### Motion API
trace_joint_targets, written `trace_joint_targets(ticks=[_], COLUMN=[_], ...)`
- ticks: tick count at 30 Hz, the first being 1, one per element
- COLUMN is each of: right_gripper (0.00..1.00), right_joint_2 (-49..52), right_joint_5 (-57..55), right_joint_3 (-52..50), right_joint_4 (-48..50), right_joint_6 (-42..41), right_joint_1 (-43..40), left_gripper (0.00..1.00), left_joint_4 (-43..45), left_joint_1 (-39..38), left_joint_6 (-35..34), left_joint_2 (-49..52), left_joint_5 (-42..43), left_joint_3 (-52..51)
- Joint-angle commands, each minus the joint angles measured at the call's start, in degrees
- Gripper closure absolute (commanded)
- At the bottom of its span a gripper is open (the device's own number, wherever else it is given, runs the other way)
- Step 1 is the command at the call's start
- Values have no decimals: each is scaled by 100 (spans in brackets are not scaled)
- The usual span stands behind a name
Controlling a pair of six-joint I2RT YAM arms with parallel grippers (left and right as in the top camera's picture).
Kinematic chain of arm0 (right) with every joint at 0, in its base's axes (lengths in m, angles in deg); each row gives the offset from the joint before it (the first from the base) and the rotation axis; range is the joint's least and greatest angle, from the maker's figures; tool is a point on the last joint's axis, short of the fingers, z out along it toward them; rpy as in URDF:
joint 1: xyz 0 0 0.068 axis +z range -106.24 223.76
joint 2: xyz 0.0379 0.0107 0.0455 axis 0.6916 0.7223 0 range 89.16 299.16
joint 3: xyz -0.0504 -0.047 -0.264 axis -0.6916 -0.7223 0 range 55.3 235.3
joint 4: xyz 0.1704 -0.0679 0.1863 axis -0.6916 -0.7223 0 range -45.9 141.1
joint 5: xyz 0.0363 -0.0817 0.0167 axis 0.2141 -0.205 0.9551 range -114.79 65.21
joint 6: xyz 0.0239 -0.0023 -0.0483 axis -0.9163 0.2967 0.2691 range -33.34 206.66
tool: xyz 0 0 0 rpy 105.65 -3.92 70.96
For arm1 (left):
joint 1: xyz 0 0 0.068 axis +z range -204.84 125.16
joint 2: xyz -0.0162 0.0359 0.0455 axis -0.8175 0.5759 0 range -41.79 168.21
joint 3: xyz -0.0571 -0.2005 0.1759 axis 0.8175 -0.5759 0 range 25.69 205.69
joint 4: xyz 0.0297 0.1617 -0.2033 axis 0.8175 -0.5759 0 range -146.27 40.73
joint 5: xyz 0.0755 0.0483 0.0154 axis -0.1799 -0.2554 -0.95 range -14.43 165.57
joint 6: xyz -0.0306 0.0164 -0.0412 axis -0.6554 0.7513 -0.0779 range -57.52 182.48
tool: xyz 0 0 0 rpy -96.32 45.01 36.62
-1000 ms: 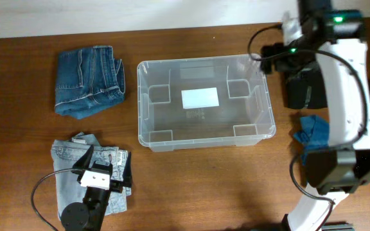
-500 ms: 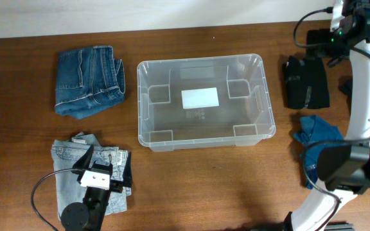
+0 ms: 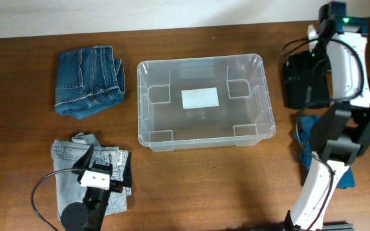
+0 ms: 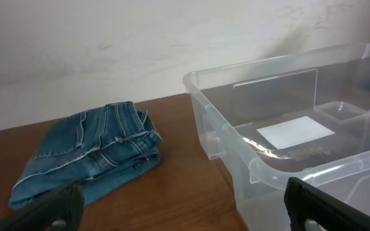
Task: Pack container
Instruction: 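Lower the right gripper and grasp the black striped garment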
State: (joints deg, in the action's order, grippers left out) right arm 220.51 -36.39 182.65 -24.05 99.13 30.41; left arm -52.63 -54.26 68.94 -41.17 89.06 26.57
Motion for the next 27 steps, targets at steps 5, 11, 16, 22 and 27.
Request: trace_joint_targets(ticks=[5,11,16,22,27], right_gripper=[1,1,2,1,1], right_joint_2=[494,643,807,955,1056], right_joint_5=[-114,-264,-262,-260,-221], right_joint_3=[-50,-50,-52,-72,-72], right_joint_4=[48,149,151,214,258], right_joint_6=[236,282,321,352,363], right_joint_1=[46,57,63,114,208], left_gripper=[1,1,1,1,1], left_joint_4=[-7,-7,-7,-7,-7], left_joint_1=[35,35,35,35,33], left_joint_6=[94,94,94,94,94], left_joint_2=[-33,-33,-33,-33,-33], left_joint_5=[28,28,28,28,26], left_joint_3=[-37,-37,-37,-37,-37])
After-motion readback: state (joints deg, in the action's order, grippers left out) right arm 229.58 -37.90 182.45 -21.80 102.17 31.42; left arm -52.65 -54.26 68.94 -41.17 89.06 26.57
